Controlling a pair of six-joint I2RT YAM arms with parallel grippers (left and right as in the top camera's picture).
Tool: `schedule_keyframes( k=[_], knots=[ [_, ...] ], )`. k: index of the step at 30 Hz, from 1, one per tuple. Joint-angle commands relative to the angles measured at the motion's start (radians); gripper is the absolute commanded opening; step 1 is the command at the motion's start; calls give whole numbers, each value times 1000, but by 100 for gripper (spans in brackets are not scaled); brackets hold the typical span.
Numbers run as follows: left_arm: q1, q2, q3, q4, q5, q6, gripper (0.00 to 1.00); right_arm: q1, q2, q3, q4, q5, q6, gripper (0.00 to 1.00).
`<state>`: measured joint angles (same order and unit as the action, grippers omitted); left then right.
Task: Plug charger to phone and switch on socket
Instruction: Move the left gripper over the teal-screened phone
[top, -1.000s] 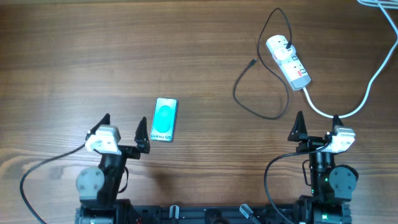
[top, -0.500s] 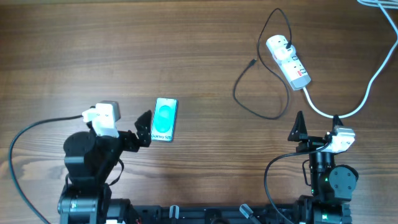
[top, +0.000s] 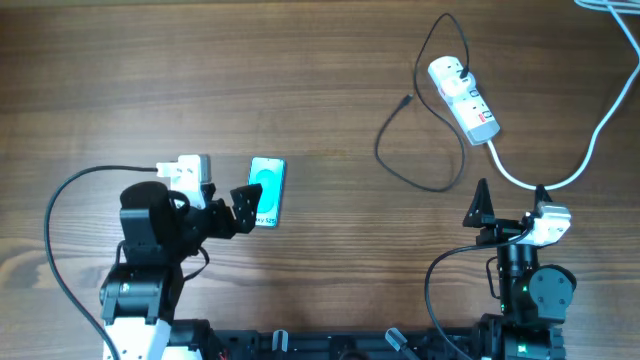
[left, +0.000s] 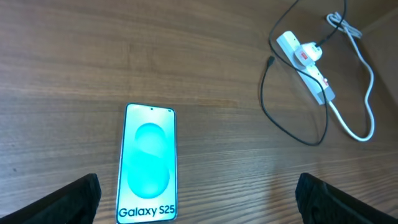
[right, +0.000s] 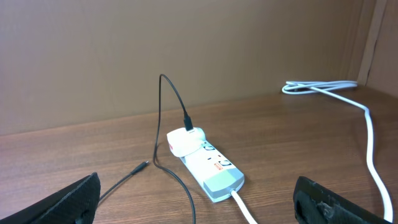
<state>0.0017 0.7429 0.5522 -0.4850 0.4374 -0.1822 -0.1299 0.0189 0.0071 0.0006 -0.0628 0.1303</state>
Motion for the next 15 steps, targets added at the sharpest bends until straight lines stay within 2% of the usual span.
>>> schedule_keyframes(
  k=[1, 11, 15],
  knots=[
    [-5, 31, 22, 6, 26, -36, 100, -5, -14, -2, 2, 9, 2, 100],
    [-5, 145, 209, -51, -2, -3, 100, -5, -14, -2, 2, 9, 2, 100],
    [-5, 208, 332, -125, -77, 21, 100, -5, -14, -2, 2, 9, 2, 99]
  ],
)
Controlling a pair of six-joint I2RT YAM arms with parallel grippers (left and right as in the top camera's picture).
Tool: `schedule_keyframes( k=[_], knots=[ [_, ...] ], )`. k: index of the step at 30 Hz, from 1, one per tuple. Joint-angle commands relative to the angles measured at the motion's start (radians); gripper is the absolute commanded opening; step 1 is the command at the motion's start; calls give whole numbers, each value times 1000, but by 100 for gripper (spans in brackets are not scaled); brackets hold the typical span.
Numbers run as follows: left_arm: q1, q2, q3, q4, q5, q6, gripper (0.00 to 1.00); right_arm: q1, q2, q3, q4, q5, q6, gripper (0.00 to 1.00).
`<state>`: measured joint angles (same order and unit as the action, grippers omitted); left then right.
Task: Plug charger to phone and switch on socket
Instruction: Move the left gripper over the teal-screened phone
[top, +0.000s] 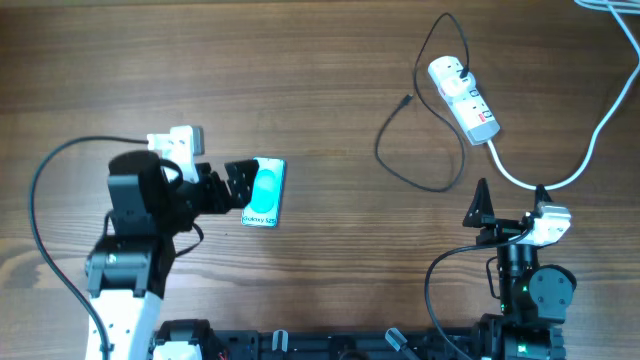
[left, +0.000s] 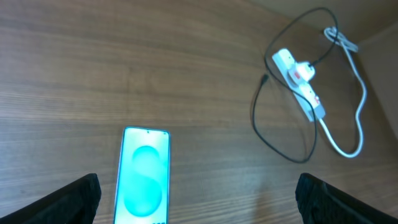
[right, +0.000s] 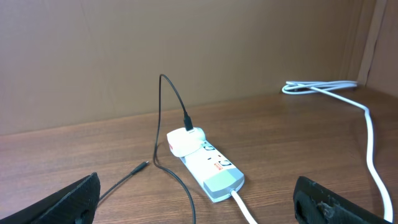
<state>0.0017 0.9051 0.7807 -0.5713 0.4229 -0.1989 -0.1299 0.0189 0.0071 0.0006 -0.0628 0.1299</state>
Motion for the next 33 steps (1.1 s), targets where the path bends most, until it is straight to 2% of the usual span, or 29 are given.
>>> schedule_keyframes(
  k=[1, 6, 12, 18, 27, 33],
  knots=[
    [-5, 58, 129, -49, -72, 39, 100, -5, -14, -2, 2, 9, 3, 100],
    [-5, 111, 220, -68, -79, 92, 100, -5, -14, -2, 2, 9, 3, 100],
    [-33, 181, 278, -70, -207, 92, 100, -5, -14, -2, 2, 9, 3, 100],
    [-125, 275, 320, -92, -334, 123, 100, -5, -14, -2, 2, 9, 3, 100],
    [-201, 532, 319, -130, -372, -46, 100, -5, -14, -2, 2, 9, 3, 100],
    [-233, 650, 319, -177, -377, -40, 100, -5, -14, -2, 2, 9, 3, 100]
  ],
)
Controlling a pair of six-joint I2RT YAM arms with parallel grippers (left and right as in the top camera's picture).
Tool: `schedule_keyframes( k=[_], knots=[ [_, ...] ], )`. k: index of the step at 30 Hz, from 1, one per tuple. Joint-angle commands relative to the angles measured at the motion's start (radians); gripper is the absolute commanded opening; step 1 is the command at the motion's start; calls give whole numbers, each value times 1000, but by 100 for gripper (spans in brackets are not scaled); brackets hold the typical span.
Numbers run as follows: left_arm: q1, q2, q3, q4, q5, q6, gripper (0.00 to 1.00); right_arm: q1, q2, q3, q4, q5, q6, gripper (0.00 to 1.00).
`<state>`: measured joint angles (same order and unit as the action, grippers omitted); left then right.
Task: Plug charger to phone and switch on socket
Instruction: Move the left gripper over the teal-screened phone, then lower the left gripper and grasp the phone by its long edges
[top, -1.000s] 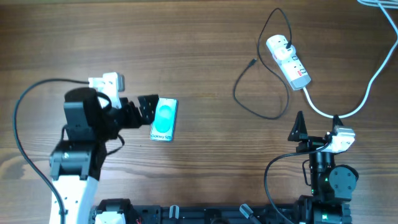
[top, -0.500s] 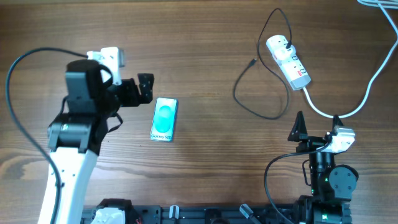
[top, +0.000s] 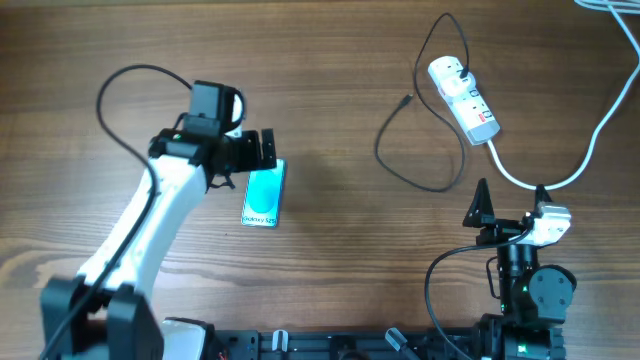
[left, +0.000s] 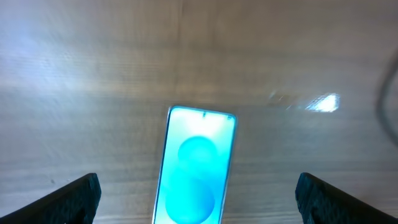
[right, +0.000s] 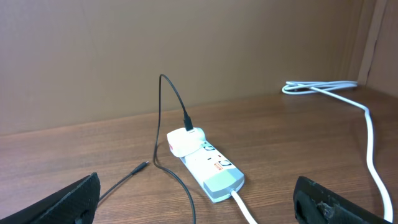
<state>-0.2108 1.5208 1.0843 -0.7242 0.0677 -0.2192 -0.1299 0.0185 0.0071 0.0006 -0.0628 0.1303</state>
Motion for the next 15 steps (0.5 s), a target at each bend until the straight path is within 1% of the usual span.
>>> schedule_keyframes(
  k=[1, 10, 13, 15],
  knots=[
    [-23, 40, 14, -33, -30, -20, 100, -5, -14, -2, 2, 9, 2, 100],
    [-28, 40, 14, -73, -43, 2, 100, -5, -14, -2, 2, 9, 2, 100],
    [-28, 46, 13, -74, 6, 2, 100, -5, -14, -2, 2, 9, 2, 100],
    [-35, 55, 13, -77, 1, 9, 100, -5, -14, -2, 2, 9, 2, 100]
  ],
)
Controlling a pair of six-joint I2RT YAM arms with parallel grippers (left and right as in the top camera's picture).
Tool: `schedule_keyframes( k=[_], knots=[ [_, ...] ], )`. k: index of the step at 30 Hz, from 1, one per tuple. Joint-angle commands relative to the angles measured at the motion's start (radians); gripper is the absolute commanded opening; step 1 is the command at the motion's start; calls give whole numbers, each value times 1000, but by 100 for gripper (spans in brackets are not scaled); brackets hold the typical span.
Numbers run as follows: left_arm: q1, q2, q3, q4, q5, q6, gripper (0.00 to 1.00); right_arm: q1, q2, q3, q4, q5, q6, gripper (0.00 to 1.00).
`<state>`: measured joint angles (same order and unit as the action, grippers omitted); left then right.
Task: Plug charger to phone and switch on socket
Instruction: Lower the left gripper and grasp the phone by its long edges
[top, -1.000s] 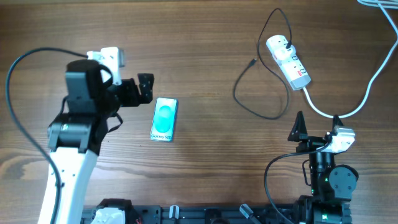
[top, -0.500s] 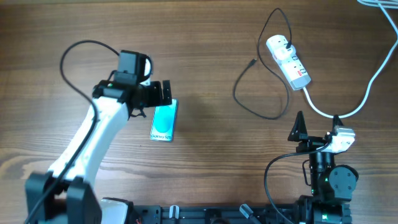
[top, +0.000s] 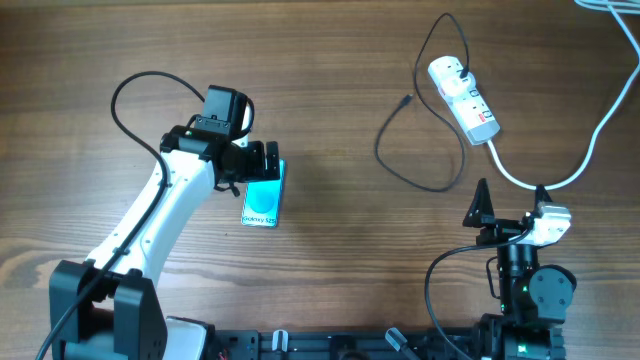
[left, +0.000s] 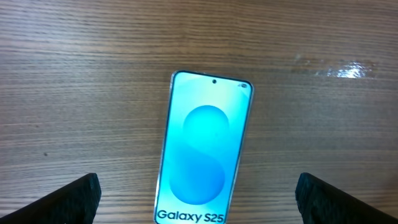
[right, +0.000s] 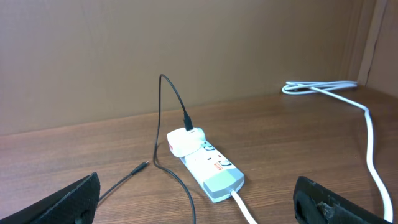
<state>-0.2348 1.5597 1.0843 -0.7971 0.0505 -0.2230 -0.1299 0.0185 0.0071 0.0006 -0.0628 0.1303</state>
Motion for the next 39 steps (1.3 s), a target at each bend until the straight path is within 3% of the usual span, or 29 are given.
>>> schedule_keyframes(
  k=[1, 20, 36, 39],
  knots=[
    [-16, 23, 13, -5, 10, 13, 100, -5, -14, -2, 2, 9, 3, 100],
    [-91, 200, -73, 34, -90, 0, 100, -5, -14, -2, 2, 9, 2, 100],
    [-134, 208, -175, 171, -174, 13, 100, -5, -14, -2, 2, 9, 3, 100],
    [-134, 208, -188, 188, -156, 8, 90, -5, -14, -2, 2, 9, 2, 100]
  ],
)
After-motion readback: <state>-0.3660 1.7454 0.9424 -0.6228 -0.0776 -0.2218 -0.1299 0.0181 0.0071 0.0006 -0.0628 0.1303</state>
